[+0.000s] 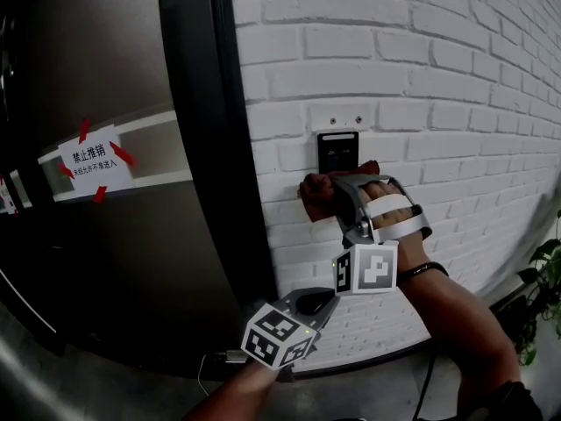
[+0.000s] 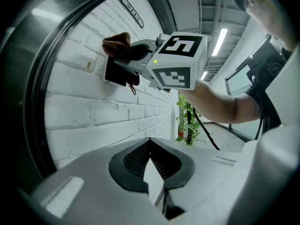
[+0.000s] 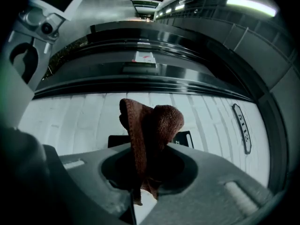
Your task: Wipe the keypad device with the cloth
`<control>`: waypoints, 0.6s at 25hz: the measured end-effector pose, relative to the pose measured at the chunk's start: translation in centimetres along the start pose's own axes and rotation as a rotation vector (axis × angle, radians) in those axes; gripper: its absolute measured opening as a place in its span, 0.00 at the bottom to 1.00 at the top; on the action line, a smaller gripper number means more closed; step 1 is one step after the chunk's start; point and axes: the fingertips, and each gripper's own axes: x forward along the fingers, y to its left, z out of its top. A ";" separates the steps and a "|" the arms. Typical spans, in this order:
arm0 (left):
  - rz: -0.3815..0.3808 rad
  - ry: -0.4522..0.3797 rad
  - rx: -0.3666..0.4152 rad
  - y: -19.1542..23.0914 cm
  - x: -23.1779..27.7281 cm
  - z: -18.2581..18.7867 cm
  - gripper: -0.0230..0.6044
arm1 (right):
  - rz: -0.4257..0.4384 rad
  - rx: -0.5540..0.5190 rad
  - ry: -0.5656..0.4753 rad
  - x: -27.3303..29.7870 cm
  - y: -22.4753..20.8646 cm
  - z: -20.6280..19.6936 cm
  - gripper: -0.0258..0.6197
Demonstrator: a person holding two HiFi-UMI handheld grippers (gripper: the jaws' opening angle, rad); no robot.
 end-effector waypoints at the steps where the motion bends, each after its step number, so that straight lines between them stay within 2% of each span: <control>1: -0.001 -0.001 -0.001 0.0 0.0 0.0 0.06 | 0.009 0.002 -0.001 -0.1 0.5 0.0 0.13; 9: 0.006 -0.005 -0.014 0.3 -0.3 -0.2 0.06 | 0.072 -0.003 -0.009 -0.8 4.0 -0.1 0.13; 15: 0.019 0.006 -0.019 0.4 -0.6 -0.5 0.06 | 0.078 0.005 0.001 -1.0 5.6 -0.7 0.13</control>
